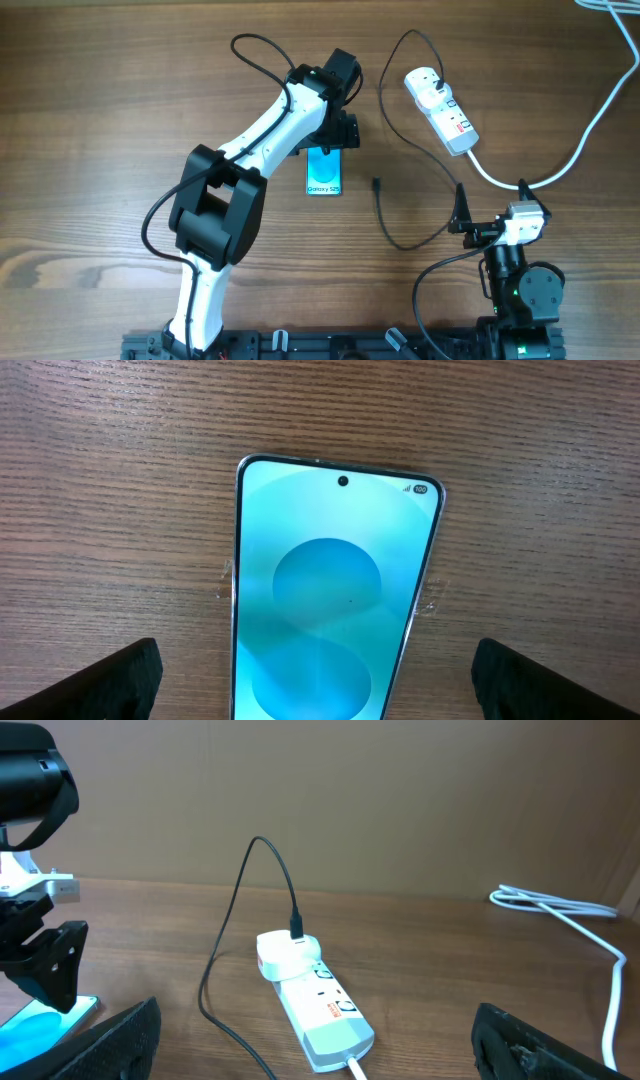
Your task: Plug charger to phone and switch on socket
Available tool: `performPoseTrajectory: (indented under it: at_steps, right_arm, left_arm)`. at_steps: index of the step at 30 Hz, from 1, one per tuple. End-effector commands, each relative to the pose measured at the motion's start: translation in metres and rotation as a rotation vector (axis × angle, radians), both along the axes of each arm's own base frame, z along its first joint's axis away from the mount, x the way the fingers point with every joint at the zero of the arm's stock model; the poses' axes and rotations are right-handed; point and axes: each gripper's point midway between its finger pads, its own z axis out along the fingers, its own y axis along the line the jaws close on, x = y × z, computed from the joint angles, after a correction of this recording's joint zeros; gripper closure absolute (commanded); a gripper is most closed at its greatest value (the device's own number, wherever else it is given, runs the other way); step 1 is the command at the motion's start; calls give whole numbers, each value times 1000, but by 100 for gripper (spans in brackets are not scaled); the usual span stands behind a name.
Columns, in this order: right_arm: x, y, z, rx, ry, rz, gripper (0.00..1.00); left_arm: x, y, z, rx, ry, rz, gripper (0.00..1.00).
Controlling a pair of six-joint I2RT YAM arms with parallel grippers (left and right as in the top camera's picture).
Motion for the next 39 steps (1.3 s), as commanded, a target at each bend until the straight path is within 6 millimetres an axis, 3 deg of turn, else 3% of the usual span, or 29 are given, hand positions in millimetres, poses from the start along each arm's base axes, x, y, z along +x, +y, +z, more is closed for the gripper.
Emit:
performPoseTrajectory:
  at_steps: [1,7,17,39]
  right_arm:
    - [0,1,1,-5,-6,8,0]
    - [0,1,1,-5,-6,8,0]
    - [0,1,1,-5,-6,8,0]
    - [0,1,1,-5,-6,8,0]
  left_arm:
    - [-2,-1,-7,1,19,-36,0]
    - [-3,-1,-10,2,21,-35,0]
    - [-9,5,-31,6,28,-31,0]
    - [-5,-1,-38,13,-4,-4,0]
